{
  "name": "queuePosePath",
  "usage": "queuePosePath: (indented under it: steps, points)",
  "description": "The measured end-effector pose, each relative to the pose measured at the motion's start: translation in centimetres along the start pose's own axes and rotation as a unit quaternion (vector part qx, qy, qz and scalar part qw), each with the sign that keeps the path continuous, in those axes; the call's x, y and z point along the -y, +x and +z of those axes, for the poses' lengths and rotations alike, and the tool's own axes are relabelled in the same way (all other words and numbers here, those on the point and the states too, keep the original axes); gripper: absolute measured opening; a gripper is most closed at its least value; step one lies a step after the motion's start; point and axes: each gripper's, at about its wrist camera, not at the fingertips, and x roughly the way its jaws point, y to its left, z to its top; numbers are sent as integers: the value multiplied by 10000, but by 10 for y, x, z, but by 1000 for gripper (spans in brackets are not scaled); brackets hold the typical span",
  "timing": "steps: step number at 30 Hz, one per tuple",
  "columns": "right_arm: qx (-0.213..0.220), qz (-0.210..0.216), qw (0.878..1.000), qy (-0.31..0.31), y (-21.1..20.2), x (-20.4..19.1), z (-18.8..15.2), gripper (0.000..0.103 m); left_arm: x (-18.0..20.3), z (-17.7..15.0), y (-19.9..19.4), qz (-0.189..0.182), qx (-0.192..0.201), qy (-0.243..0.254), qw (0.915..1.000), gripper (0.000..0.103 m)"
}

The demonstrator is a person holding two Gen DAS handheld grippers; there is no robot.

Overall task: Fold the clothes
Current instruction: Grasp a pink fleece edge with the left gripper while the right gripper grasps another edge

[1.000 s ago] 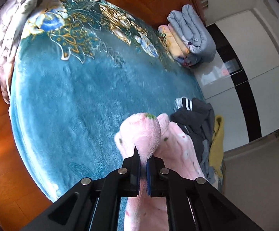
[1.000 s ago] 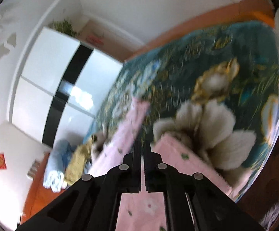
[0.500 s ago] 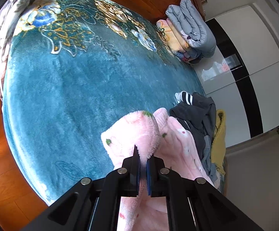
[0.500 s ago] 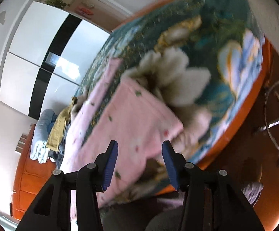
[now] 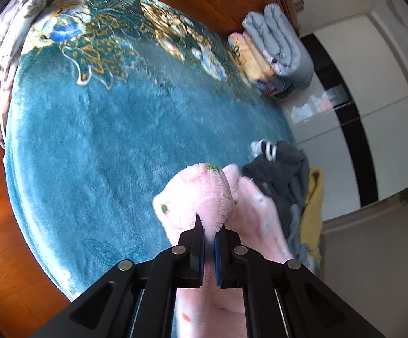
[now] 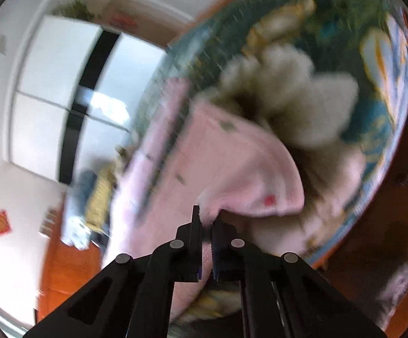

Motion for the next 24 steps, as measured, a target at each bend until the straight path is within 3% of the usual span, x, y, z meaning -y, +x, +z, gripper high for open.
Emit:
queuePosePath:
  steps: [4,7,9,12,17,21,24]
  points:
    - [762,305,9958,-406,-43,-48,15,4,7,14,-19,-341,22,-187,9992,5]
    - [848,209,9936,-721,-43,-83,38,4,15,25,-12,-494,-145,-419,9978,5]
    - [762,55,9944,-724,-25,-104,64,4,24,33,13,-690,-492,-811,9931,5]
    - [589,-298,9944,-831,18,-135,97,4,47,39,51,-936,-890,-1153,9849,5]
    - [309,-890,9914,-911,115,-181,147,4,95,61,111,-994,-1056,-1298,9809,5]
    - [123,-1346,9858,-997,196,-205,179,4,117,79,161,-708,-1148,-1312,9821,5]
    - [-80,-1662,9817,-923,248,-202,192,4,113,88,202,-516,-1262,-1433,9803,6]
